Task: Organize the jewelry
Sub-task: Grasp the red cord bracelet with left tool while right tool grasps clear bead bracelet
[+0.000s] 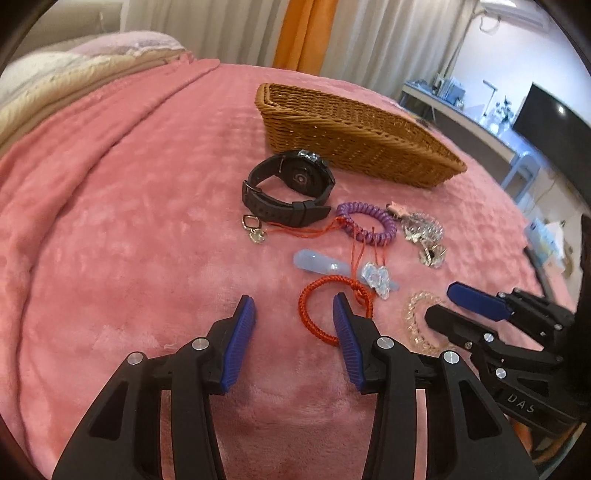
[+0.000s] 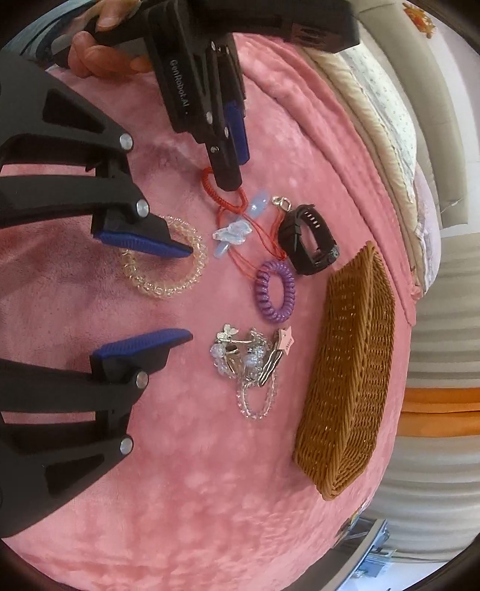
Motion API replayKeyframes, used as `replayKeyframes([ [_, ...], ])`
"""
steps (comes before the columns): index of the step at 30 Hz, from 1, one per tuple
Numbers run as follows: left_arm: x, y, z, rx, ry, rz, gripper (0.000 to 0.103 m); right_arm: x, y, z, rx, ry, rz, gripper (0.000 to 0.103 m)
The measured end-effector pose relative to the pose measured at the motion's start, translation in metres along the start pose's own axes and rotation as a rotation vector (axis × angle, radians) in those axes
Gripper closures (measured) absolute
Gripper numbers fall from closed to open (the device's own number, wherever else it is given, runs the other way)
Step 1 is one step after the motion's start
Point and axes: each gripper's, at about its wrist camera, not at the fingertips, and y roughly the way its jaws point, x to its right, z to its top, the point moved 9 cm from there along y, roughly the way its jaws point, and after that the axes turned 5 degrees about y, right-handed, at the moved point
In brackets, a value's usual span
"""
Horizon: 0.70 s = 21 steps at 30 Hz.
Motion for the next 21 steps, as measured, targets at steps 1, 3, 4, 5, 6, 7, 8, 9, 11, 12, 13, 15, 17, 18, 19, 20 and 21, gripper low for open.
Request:
replayKeyframes([
  [1, 0.002, 0.000, -0.001, -0.001, 0.019, 0.019, 0.065, -0.001, 0.001, 0.000, -0.003, -0.003, -0.004, 0.077],
  [3, 0.006, 0.001, -0.002, -0.005, 0.049, 0.036, 0.085, -0.003, 0.001, -0.001, -0.003, -0.014, -0.002, 0.087],
  [4, 0.009, 0.001, -0.003, -0.005, 0.066, 0.045, 0.089, -0.004, 0.001, -0.001, -0.001, -0.019, -0.001, 0.092],
  [5, 0.010, 0.001, -0.003, -0.003, 0.074, 0.046, 0.096, -0.006, 0.001, -0.001, 0.001, -0.026, 0.000, 0.093],
  [6, 0.012, 0.000, -0.003, 0.000, 0.080, 0.041, 0.100, -0.006, 0.000, -0.002, 0.003, -0.030, 0.000, 0.094],
  [7, 0.012, -0.001, -0.003, 0.003, 0.080, 0.036, 0.100, -0.006, -0.001, -0.002, 0.007, -0.031, -0.001, 0.094],
  [8, 0.012, -0.002, -0.004, 0.008, 0.080, 0.031, 0.101, -0.006, -0.002, -0.002, 0.011, -0.027, 0.002, 0.094],
  [9, 0.013, -0.004, -0.004, 0.015, 0.078, 0.022, 0.101, -0.005, -0.003, -0.002, 0.015, -0.021, 0.007, 0.094],
  [11, 0.014, -0.007, -0.004, 0.028, 0.074, 0.010, 0.101, -0.003, -0.008, 0.000, 0.036, -0.003, 0.025, 0.094],
  [12, 0.014, -0.009, -0.004, 0.034, 0.074, 0.007, 0.101, -0.002, -0.011, 0.000, 0.046, 0.004, 0.034, 0.094],
  [13, 0.015, -0.012, -0.004, 0.048, 0.074, 0.007, 0.101, 0.000, -0.013, 0.001, 0.055, 0.011, 0.041, 0.094],
  [15, 0.015, -0.018, -0.001, 0.073, 0.073, 0.007, 0.101, 0.004, -0.017, 0.003, 0.063, 0.029, 0.048, 0.094],
  [17, 0.014, -0.027, 0.003, 0.101, 0.062, 0.000, 0.101, 0.006, -0.019, 0.005, 0.063, 0.047, 0.059, 0.094],
  [18, 0.014, -0.032, 0.005, 0.115, 0.056, -0.006, 0.101, 0.008, -0.022, 0.007, 0.069, 0.057, 0.067, 0.094],
  [19, 0.014, -0.035, 0.006, 0.125, 0.052, -0.008, 0.101, 0.009, -0.026, 0.009, 0.077, 0.063, 0.074, 0.094],
  [20, 0.013, -0.040, 0.009, 0.137, 0.048, -0.009, 0.101, 0.010, -0.029, 0.011, 0.083, 0.069, 0.080, 0.094],
  [21, 0.013, -0.046, 0.013, 0.152, 0.041, -0.015, 0.101, 0.011, -0.033, 0.014, 0.089, 0.075, 0.084, 0.094],
])
